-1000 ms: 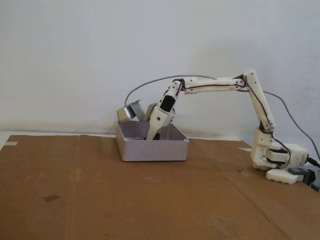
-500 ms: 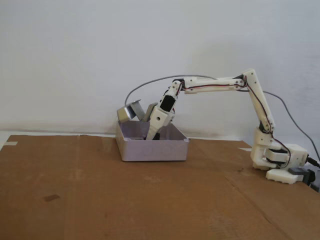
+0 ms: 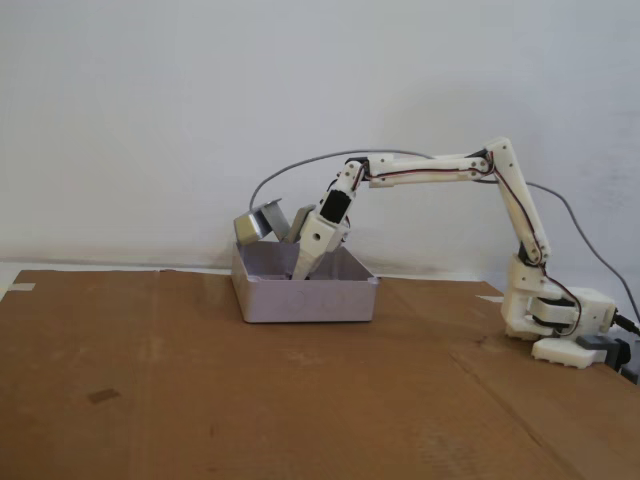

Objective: Grasp a block and put it in the box.

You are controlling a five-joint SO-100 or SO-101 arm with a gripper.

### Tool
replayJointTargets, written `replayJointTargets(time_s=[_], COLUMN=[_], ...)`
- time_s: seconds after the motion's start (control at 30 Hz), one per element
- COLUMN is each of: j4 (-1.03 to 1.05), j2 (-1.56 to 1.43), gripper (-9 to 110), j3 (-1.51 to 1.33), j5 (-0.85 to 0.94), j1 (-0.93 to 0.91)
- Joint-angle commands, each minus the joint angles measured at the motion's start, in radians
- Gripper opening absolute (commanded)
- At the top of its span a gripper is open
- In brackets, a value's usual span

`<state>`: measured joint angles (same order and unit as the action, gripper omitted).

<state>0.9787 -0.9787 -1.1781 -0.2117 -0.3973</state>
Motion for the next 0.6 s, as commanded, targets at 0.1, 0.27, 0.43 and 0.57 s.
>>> replayJointTargets(time_s=[0.1, 0.27, 0.43, 0.57], j4=[-0.038, -0.038, -0.038, -0.026], j2=[-0.060, -0.060, -0.060, -0.060], gripper=[59, 59, 59, 59], j3=[0.052, 0.069, 0.117, 0.172], j5=[0.008, 0.008, 0.009, 0.011], j1=[0.006, 0.006, 0.011, 0.026])
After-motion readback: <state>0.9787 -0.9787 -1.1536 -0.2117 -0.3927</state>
